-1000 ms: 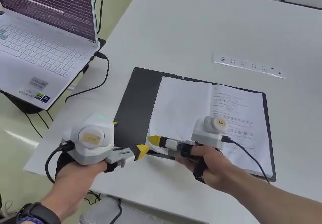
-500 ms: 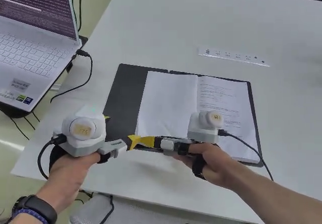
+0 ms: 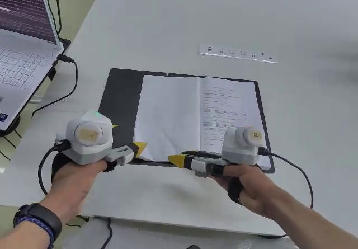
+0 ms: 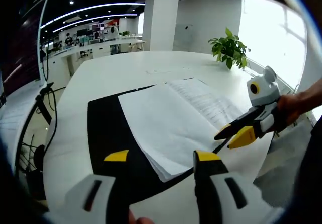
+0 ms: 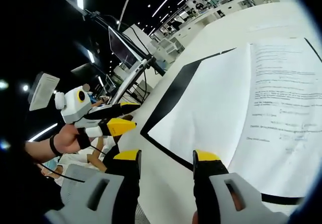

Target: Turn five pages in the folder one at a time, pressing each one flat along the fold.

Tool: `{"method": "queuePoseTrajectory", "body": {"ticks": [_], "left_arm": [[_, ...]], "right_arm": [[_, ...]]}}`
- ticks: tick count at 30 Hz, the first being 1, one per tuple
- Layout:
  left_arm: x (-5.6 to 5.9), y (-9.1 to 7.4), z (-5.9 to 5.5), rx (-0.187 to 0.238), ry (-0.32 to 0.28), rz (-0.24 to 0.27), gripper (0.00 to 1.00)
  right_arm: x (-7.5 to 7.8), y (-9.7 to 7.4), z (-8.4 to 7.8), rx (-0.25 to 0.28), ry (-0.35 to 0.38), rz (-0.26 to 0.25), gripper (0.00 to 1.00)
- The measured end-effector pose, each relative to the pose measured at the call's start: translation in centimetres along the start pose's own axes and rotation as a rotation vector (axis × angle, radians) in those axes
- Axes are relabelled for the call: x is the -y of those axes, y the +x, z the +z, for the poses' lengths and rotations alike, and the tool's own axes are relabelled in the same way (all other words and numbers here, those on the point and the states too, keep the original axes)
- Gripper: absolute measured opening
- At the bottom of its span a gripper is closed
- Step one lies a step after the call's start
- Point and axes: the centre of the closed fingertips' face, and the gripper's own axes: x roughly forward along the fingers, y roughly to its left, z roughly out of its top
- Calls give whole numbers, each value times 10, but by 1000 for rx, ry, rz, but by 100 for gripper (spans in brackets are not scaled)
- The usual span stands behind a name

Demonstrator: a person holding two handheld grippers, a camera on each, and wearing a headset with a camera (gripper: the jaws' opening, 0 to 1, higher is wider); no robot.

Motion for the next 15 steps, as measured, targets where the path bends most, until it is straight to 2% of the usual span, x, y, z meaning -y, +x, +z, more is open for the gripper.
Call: {"method": "queuePoseTrajectory", "body": {"ticks": [5,8,12,15], "left_arm": [[7,9,-4,-16,23,-7,39],[9,15,-12,-39,27,-16,36],[10,21,-24,-70,30,-26,31],[6,24,-35,-102,22,-21,26]], "right_arm": [[12,-16,-1,44,34,-38,38],[20,-23,-4,55,55,-59,37],[23,-30,-4,75,64,-65,37],[25,-33,-4,77,64,-69,38]]}}
